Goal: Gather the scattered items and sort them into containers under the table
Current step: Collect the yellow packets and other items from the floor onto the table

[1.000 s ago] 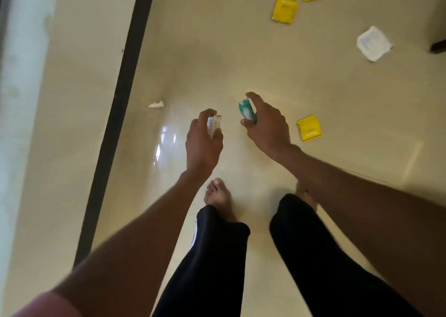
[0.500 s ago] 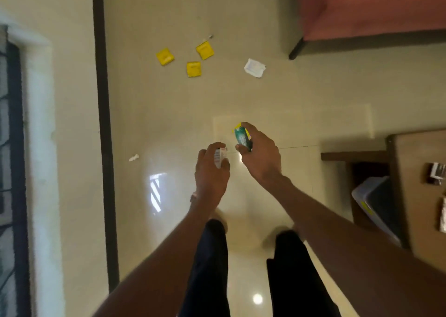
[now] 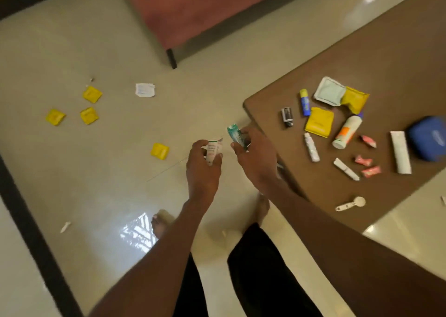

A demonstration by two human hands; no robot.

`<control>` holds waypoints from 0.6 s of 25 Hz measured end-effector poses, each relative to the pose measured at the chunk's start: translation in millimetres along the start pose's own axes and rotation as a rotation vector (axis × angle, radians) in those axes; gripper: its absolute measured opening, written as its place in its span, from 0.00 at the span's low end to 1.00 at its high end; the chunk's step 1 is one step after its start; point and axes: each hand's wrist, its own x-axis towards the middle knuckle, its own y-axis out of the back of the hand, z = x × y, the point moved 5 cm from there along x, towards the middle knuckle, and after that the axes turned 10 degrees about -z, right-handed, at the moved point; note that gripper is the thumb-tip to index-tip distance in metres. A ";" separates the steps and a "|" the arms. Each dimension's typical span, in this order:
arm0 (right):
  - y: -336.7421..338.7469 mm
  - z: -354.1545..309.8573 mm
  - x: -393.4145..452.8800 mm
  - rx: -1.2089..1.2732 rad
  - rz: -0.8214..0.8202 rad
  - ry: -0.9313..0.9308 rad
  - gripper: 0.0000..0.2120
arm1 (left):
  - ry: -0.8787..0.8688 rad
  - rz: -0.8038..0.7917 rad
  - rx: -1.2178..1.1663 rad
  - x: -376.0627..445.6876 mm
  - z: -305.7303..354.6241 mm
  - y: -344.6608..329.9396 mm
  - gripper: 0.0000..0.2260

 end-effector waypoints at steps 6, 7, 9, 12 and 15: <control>94.1 87.5 5.9 0.038 0.171 -0.166 0.15 | -0.148 -0.172 0.276 6.3 80.8 -97.9 0.14; 103.7 101.6 5.3 0.052 0.215 -0.198 0.14 | -0.191 -0.209 0.316 9.7 90.4 -115.1 0.13; 120.8 125.1 8.1 0.083 0.283 -0.243 0.14 | -0.255 -0.257 0.372 17.5 107.8 -142.4 0.11; 154.2 159.4 20.2 0.094 0.402 -0.279 0.14 | -0.358 -0.243 0.435 43.0 134.5 -181.8 0.08; 194.8 182.2 47.8 0.114 0.484 -0.256 0.11 | -0.443 -0.221 0.528 75.3 173.7 -214.0 0.05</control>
